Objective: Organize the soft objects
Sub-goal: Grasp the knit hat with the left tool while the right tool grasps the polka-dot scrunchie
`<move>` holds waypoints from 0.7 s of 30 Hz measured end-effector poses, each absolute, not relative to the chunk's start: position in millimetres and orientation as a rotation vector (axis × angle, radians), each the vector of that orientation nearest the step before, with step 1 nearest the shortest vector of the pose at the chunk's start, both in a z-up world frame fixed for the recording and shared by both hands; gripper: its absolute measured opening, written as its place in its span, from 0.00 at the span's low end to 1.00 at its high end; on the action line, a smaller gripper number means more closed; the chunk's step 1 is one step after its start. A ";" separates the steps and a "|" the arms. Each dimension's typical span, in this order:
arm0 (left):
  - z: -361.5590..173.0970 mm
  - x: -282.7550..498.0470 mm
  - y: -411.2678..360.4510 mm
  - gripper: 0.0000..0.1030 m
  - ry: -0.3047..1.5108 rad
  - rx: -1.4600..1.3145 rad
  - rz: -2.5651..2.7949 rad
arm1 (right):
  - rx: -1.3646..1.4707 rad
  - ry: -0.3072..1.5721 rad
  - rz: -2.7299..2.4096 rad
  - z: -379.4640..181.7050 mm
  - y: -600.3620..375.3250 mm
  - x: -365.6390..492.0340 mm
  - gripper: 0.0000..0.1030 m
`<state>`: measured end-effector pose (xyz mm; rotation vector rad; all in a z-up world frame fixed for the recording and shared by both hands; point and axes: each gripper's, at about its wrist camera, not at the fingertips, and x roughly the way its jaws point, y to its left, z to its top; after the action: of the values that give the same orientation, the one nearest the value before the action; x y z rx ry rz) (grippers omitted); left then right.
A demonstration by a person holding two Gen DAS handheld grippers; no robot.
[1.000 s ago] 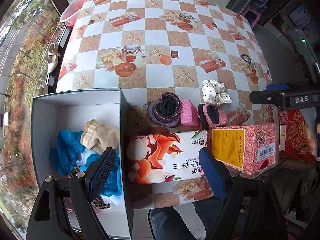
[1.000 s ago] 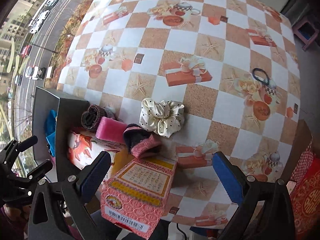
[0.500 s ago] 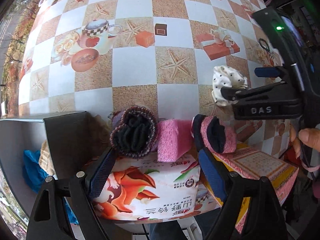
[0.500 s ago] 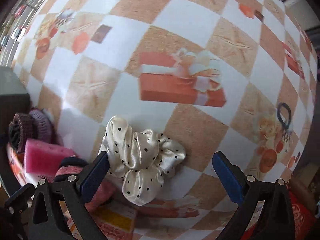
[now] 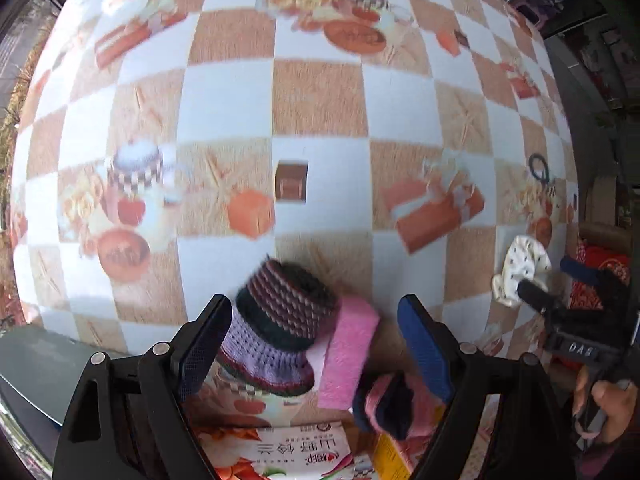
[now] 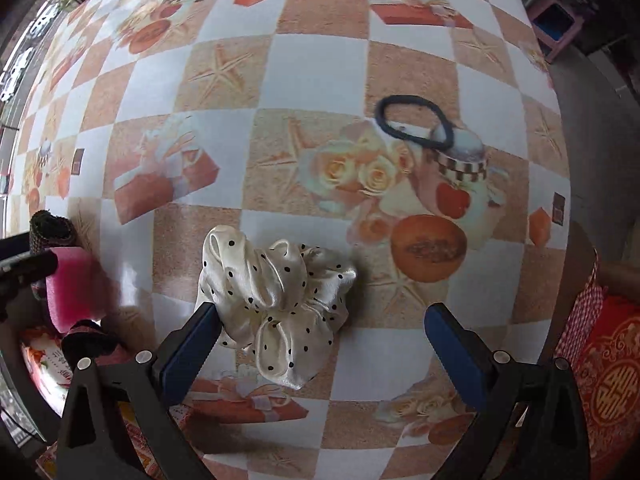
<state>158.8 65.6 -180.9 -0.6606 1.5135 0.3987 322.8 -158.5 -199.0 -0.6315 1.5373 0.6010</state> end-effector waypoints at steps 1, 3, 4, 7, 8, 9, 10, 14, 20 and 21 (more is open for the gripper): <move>-171.9 161.8 69.4 0.85 1.490 -0.651 0.405 | -0.603 1.536 0.595 -195.3 -165.1 326.1 0.99; -156.8 159.8 73.3 0.85 1.460 -0.624 0.407 | -0.545 1.533 0.593 -188.1 -176.3 330.1 0.99; -152.7 156.0 74.4 0.85 1.457 -0.605 0.414 | -0.521 1.532 0.598 -184.2 -184.3 330.0 0.99; -155.1 141.7 77.7 0.85 1.493 -0.580 0.439 | -0.476 1.539 0.638 -177.1 -196.6 327.9 0.99; -161.0 141.4 76.1 0.85 1.516 -0.570 0.446 | -0.473 1.540 0.652 -177.0 -196.0 325.7 0.99; -168.4 140.3 74.8 0.85 1.539 -0.558 0.457 | -0.480 1.539 0.662 -178.1 -192.6 323.3 0.99; -173.9 137.5 74.1 0.85 1.558 -0.549 0.466 | -0.491 1.538 0.667 -180.1 -189.1 321.8 0.99; -188.5 129.3 72.7 0.85 1.602 -0.504 0.472 | -0.492 1.549 0.681 -189.1 -176.8 320.8 0.99; -217.7 145.6 59.9 0.85 1.657 -0.483 0.428 | -0.562 1.551 0.684 -214.7 -171.6 303.3 0.99; -221.4 148.9 57.5 0.85 1.660 -0.473 0.423 | -0.577 1.547 0.678 -217.1 -171.8 302.2 0.99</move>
<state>148.9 57.5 -221.4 -0.4728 1.6602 0.4234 302.2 -171.8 -217.1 -0.5774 1.5473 0.6777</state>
